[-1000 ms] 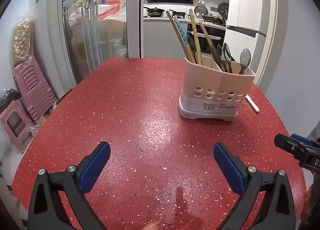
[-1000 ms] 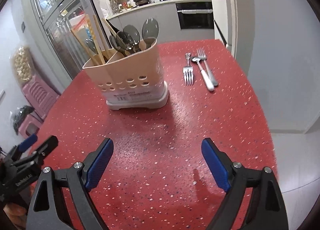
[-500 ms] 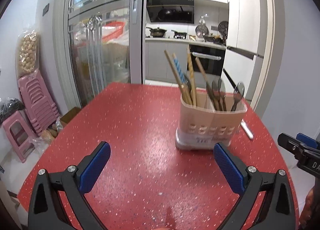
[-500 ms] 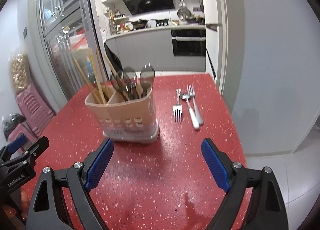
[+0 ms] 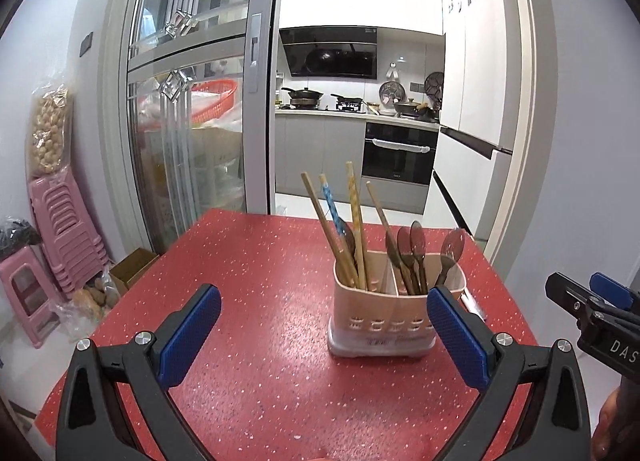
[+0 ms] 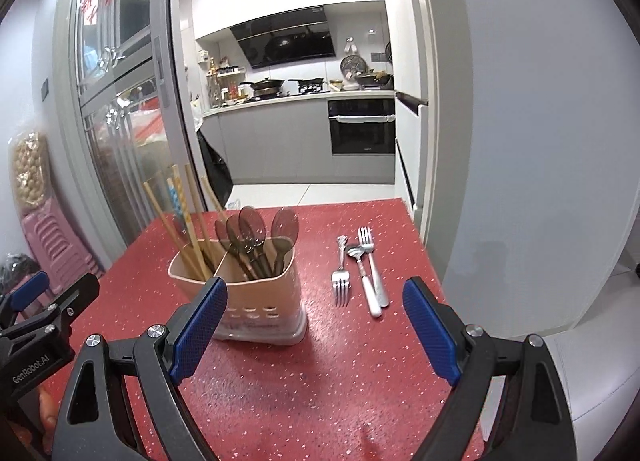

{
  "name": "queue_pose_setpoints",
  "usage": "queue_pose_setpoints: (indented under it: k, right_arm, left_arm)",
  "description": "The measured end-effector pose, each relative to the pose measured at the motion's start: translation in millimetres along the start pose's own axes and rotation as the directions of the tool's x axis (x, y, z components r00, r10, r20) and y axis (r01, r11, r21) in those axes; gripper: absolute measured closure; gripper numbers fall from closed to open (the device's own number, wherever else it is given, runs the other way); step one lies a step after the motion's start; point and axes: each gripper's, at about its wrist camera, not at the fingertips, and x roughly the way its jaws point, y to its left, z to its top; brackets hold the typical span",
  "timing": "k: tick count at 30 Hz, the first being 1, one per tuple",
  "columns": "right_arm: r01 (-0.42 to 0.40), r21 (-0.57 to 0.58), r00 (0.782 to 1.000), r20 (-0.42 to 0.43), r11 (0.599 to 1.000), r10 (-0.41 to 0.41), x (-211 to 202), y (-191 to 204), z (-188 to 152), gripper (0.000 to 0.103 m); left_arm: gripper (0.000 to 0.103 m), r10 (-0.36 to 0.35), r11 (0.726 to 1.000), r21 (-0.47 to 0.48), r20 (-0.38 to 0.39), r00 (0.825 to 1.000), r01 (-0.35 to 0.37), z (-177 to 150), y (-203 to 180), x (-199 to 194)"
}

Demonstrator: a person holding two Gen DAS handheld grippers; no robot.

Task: Organize utensils

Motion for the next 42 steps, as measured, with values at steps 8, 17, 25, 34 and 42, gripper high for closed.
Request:
queue_pose_setpoints:
  k: [8,17,25,34,42]
  right_arm:
    - [0.047,-0.018,0.998,0.031,0.999,-0.046,-4.9,0.4,8.3,0.011]
    - [0.053,-0.031,0.998,0.048,0.998,-0.051,-7.1,3.9,11.7,0.011]
    - [0.059,-0.038,0.997,0.059,0.998,-0.057,-9.8,6.5,13.1,0.011]
    - [0.058,-0.044,0.997,0.058,0.997,-0.056,-11.1,8.3,13.0,0.011]
    - [0.06,-0.045,0.997,0.058,0.997,-0.058,-10.8,7.6,13.2,0.011]
  left_arm:
    - [0.0,0.0,1.0,0.005,0.018,1.0,0.0,30.6,13.2,-60.3]
    - [0.0,0.009,1.0,0.025,0.036,0.999,-0.01,42.8,13.2,-75.7]
    - [0.0,0.007,1.0,0.015,0.038,0.999,-0.007,46.3,17.5,-83.0]
    - [0.0,0.005,1.0,0.01,0.029,1.0,-0.005,46.4,19.5,-88.3]
    - [0.0,0.004,1.0,0.015,0.029,1.0,-0.004,46.1,19.2,-91.3]
